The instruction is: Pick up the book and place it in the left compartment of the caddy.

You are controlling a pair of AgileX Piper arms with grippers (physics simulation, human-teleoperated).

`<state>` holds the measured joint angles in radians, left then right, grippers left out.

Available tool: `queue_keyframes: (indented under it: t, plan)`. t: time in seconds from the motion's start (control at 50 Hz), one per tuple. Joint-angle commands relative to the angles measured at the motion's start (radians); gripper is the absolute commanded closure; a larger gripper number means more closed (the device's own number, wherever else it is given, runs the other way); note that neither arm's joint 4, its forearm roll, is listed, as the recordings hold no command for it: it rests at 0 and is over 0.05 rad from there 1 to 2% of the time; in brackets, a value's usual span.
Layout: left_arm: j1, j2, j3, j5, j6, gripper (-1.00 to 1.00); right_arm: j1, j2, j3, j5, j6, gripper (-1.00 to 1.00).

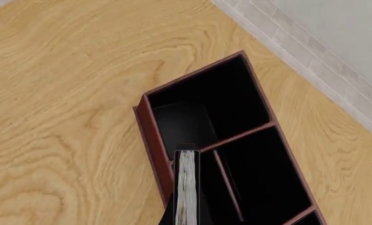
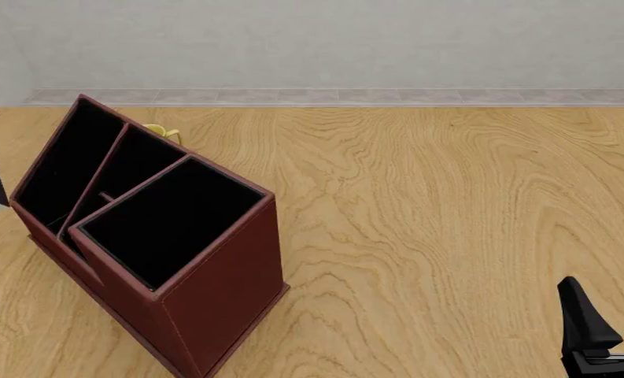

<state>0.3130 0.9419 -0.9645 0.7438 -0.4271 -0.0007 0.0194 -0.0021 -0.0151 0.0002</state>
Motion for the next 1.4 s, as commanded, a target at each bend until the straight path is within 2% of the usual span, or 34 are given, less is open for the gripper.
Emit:
queue_keyframes:
  t: [0.02, 0.3, 0.64, 0.92, 1.26, 1.4]
  plan:
    - [0.0, 0.025, 0.004, -0.046, 0.002, 1.0, 0.001, 0.009, 0.001, -0.01, 0.0, -1.0]
    - [0.004, 0.067, -0.029, -0.064, 0.009, 1.0, 0.001, 0.009, 0.001, -0.01, 0.0, -1.0]
    - [0.05, 0.166, -0.062, -0.117, 0.022, 1.0, 0.001, 0.008, 0.001, -0.01, 0.0, -1.0]
    - [0.044, 0.229, -0.044, -0.185, 0.01, 1.0, 0.001, 0.008, 0.001, -0.01, 0.0, -1.0]
    - [0.051, 0.309, -0.115, -0.197, 0.017, 1.0, 0.001, 0.008, 0.001, -0.01, 0.0, -1.0]
    - [0.057, 0.339, -0.108, -0.225, 0.017, 1.0, 0.001, 0.008, 0.001, -0.01, 0.0, -1.0]
